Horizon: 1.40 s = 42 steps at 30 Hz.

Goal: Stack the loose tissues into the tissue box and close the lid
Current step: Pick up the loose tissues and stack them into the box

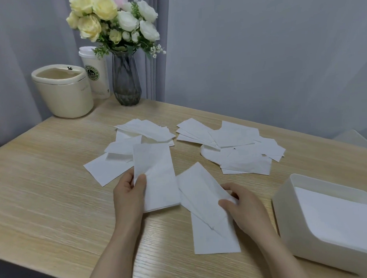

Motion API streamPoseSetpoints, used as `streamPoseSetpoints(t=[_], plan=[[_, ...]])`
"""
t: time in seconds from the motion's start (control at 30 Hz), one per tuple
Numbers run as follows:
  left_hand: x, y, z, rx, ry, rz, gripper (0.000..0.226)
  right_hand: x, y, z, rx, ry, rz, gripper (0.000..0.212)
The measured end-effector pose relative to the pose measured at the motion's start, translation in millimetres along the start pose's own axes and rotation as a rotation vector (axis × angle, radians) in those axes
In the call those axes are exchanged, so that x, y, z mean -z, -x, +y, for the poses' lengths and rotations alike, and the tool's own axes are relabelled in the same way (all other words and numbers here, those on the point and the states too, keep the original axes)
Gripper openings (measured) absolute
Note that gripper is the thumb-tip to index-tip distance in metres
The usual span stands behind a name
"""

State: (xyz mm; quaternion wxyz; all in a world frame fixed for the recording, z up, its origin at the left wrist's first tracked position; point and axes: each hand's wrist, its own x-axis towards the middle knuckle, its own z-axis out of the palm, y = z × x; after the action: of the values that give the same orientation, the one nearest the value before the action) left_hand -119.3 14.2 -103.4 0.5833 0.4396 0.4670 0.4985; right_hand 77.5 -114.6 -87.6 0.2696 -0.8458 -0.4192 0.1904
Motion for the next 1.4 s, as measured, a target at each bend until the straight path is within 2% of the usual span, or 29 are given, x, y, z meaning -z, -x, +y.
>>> streamPoseSetpoints(t=[0.07,0.13,0.53,0.63,0.83,0.93,1.07,1.23,1.4], plan=[[-7,6,-2,0.029,0.007,-0.040,0.022,4,8,7,0.004,0.006,-0.017,0.044],[-17,12,-3,0.041,0.005,-0.069,0.021,5,15,12,0.010,0.003,0.002,0.049],[-54,25,-14,0.049,-0.027,-0.142,0.020,-3,24,25,-0.118,-0.216,0.345,0.009],[-50,25,-16,0.052,-0.014,-0.141,0.020,-4,24,23,-0.128,-0.292,0.436,0.009],[-50,26,-17,0.058,-0.003,-0.155,0.020,-2,27,18,-0.158,-0.376,0.404,0.017],[-51,26,-16,0.047,-0.014,-0.160,0.020,-3,26,17,-0.164,-0.534,0.441,0.020],[-51,26,-17,0.046,-0.017,-0.167,0.022,-1,28,13,-0.265,-0.810,0.472,0.019],[-54,30,-17,0.069,0.020,-0.219,0.025,-6,30,-2,-0.283,-1.160,0.309,0.011],[-56,31,-18,0.078,0.004,-0.287,0.029,-21,31,-15,-0.235,-1.204,0.187,0.012]])
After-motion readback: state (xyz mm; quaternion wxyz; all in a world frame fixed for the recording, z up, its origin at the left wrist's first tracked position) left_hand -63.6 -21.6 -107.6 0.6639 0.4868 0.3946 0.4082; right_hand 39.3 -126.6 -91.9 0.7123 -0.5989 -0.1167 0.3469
